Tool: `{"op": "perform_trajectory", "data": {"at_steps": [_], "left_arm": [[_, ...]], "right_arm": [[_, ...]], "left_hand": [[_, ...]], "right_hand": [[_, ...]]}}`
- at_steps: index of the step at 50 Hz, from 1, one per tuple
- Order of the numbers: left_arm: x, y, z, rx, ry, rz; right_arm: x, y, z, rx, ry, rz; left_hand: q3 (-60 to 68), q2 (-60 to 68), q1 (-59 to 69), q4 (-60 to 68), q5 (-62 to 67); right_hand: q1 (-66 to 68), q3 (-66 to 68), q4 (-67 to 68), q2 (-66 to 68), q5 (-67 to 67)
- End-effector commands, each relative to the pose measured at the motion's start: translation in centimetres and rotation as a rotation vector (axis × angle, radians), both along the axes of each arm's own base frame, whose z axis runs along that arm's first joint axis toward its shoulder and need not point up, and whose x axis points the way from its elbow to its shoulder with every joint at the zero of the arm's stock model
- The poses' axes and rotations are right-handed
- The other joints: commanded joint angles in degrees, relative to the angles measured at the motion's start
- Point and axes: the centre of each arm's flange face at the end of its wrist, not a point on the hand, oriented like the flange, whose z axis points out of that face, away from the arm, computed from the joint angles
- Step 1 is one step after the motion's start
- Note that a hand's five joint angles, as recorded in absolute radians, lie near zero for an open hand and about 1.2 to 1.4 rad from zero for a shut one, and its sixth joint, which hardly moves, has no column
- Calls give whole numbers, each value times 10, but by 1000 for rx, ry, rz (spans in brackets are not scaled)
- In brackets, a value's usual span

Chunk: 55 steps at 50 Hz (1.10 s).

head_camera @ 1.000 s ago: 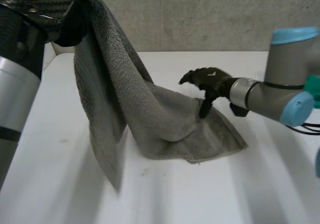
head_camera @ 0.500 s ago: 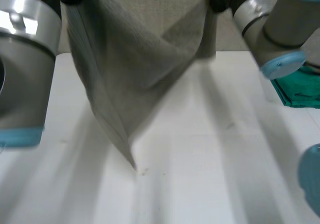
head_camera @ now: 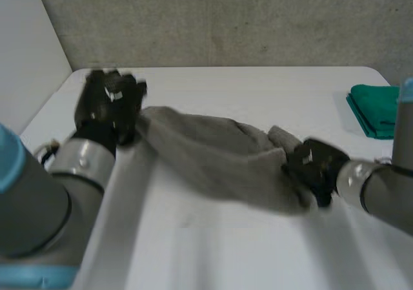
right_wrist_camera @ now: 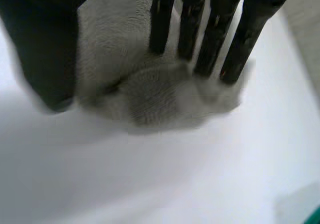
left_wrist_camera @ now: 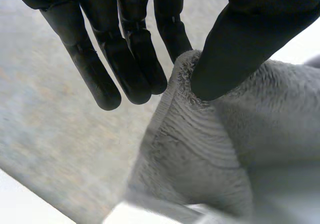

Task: Fold the laundry.

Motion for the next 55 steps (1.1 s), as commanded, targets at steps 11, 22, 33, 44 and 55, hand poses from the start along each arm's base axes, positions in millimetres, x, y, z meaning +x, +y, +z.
{"op": "perform_trajectory", "data": {"at_steps": [11,22,33,44,55], "left_arm": [[6,37,24,-63,45,-53],[15,52,59,-166,107,-60],[15,50,54,-151,100,-58],[15,50,53,-147,101,-58],[16,49,55,-154,105,-54]], "right_arm": [[13,-34,52,-12,-490,-163],[31,-77,18,123,-497,-203],[43,-94,-34,321,-386,-217],[61,-89,-51,348,-368,-163],[72,-80,-58,363,-356,-129]], "left_hand": [[115,114,148,113,146],[115,114,148,113,146],[115,114,148,113,146],[115,114,148,113,146],[115,114,148,113,146]], "right_hand": [[-111,-167,-179,-162,-180],[-54,-110,-122,-105,-123],[0,-56,-68,-51,-69],[-20,-76,-88,-71,-89],[163,106,94,112,93]]}}
